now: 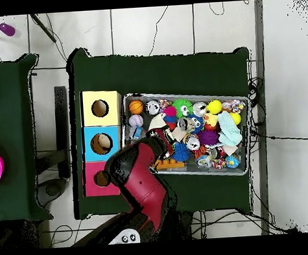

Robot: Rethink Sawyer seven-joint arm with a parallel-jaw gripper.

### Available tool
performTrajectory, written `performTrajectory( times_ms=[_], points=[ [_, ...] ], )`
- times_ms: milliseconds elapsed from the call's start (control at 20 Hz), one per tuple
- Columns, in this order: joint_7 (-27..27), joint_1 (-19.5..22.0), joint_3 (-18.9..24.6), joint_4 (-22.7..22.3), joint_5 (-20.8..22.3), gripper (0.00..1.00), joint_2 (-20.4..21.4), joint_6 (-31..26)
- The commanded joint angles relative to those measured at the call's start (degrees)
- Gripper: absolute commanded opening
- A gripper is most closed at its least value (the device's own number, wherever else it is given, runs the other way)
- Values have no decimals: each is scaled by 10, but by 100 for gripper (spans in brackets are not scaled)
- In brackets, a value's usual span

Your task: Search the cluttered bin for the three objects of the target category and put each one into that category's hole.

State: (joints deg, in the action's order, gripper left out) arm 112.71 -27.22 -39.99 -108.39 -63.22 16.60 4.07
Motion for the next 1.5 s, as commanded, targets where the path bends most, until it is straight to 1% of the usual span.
performTrajectory(
  times_ms=[50,100,150,250,400,450,550,650,700,800,900,1000,1100,1200,1250,1400,1450,1500],
  points=[
    [230,-20,-142,1,-95,100,-104,-142],
    [236,-20,-141,-1,-86,100,-98,-150],
    [265,-23,-133,-2,-72,100,-94,-179],
    [292,-19,-99,-13,-50,100,-60,-212],
    [357,-27,-107,-9,-33,100,-60,-265],
    [397,-32,-112,-5,-27,100,-63,-294],
    [445,-39,-112,-6,-23,100,-58,-318],
    [477,-49,-109,-4,-19,100,-59,-334],
    [484,-51,-109,-2,-16,100,-59,-338],
    [474,-54,-105,6,-5,100,-56,-341],
    [420,-46,-88,16,19,100,-43,-339],
    [389,-35,-70,28,45,100,-29,-353],
    [407,-32,-59,38,51,100,-25,-367],
    [417,-26,-40,38,48,100,-13,-364],
    [421,-19,-20,33,36,100,-5,-353],
    [426,-2,18,27,22,100,14,-348],
    [409,15,50,16,3,100,29,-339],
    [399,23,66,10,-4,100,39,-335]
  ],
)
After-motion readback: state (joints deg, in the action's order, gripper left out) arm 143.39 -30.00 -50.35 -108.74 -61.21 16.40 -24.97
